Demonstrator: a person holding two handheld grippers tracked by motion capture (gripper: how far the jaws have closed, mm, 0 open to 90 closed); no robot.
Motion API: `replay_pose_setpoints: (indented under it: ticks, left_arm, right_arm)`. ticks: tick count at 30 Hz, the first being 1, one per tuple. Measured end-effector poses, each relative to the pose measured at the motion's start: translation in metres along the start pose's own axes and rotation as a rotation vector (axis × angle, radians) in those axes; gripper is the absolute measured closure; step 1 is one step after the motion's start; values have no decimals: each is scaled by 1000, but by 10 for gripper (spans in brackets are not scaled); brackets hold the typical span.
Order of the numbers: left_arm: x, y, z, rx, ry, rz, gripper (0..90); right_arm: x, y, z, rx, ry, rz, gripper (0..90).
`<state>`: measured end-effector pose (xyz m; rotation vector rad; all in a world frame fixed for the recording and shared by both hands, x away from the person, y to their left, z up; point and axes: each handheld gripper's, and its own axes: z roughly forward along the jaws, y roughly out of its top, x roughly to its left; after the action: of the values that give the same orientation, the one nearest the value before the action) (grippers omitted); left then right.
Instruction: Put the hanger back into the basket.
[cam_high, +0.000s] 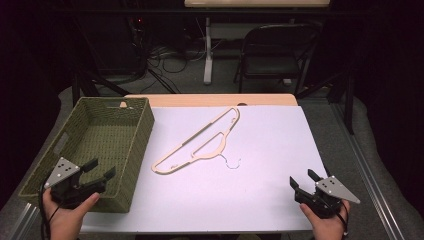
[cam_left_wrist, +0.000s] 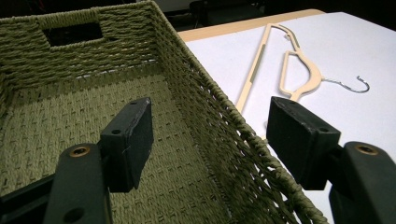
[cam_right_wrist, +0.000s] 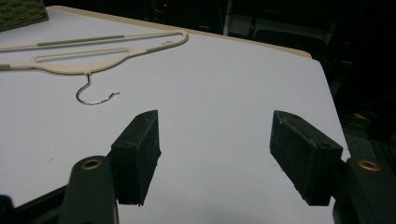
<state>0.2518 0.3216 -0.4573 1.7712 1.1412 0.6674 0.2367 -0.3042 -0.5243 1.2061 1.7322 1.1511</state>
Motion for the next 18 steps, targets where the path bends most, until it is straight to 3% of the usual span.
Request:
replay_pose_setpoints:
  ticks: [11,18]
  left_arm:
    - [-5,5,2,-5,-9,11,306]
    - [-7,1,5,29,-30,6,320]
  right_arm:
    - [1,0,6,1,0,-2,331]
    - [4,3,9,-2,6,-3,331]
